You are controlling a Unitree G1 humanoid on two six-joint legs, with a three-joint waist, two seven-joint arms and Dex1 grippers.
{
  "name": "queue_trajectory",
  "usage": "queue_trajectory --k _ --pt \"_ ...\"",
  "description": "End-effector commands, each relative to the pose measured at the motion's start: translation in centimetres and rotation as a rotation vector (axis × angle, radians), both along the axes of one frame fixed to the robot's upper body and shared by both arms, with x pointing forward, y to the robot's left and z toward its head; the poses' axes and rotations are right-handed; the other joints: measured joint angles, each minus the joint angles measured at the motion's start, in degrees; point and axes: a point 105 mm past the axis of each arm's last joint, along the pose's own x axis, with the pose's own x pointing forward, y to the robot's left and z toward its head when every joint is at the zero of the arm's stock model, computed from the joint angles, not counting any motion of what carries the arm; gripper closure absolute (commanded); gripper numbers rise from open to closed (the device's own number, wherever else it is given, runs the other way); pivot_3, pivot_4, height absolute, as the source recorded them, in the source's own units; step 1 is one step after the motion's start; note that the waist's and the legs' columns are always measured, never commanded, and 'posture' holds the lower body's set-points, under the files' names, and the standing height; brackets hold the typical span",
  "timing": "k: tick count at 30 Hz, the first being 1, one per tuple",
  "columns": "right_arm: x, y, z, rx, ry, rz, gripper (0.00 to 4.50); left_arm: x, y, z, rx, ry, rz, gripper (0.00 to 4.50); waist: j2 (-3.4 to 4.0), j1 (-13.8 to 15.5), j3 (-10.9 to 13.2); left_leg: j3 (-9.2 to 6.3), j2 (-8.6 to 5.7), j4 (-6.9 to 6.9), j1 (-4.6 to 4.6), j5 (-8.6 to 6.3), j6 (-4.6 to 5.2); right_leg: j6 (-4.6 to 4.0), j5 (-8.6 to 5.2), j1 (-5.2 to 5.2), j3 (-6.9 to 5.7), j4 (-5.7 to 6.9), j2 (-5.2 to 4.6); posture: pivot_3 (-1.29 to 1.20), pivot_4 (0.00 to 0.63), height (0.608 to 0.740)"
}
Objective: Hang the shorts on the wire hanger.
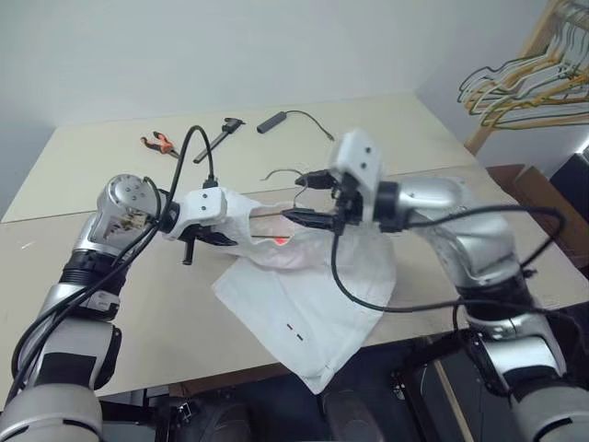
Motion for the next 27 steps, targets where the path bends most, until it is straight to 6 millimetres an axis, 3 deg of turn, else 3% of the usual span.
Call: queue_trajectory --k 1,8,16,20,27 --pt "-0.3 0.3 0.8 0.01 -0.042 0.064 2.24 0.1 0.0 1.8 -0.013 -0.06 -0.016 4.5 0.0 -0.02 0.0 -0.01 0.0 0.0 -0.02 0.0 0.0 0.0 0.0 0.0 -0.01 -0.01 0.0 -0.15 0.073 0.74" --pt "-0.6 0.3 0.8 0.037 -0.053 0.141 4.47 -0.1 0.1 1.8 -0.011 -0.064 -0.02 4.5 0.0 -0.08 0.0 -0.02 -0.01 0.0 0.0 0.0 0.0 0.0 0.0 -0.01 -0.01 0.02 -0.01 -0.14 0.069 0.74" --pt "-0.6 0.0 1.0 0.05 -0.088 0.216 4.47 -0.3 -0.2 2.2 -0.039 -0.079 -0.045 4.5 0.0 -0.05 -0.01 -0.02 -0.01 0.01 0.0 0.0 0.0 -0.01 0.01 -0.01 -0.01 0.03 -0.01 -0.14 0.066 0.74" --pt "-0.5 -0.3 0.9 0.032 -0.091 0.259 4.5 -0.2 -0.4 3.0 -0.077 -0.083 -0.033 3.41 0.0 -0.08 -0.01 -0.02 -0.01 0.0 0.0 0.0 0.0 -0.01 0.01 -0.01 -0.01 0.04 -0.01 -0.14 0.066 0.74" --pt "0.0 -0.9 0.9 0.019 -0.089 0.261 4.5 -0.1 1.6 4.8 -0.084 -0.133 0.004 1.31 0.0 -0.16 -0.01 -0.03 0.0 0.0 0.03 0.0 0.0 -0.01 0.01 -0.01 -0.01 0.06 0.0 -0.11 0.069 0.74"
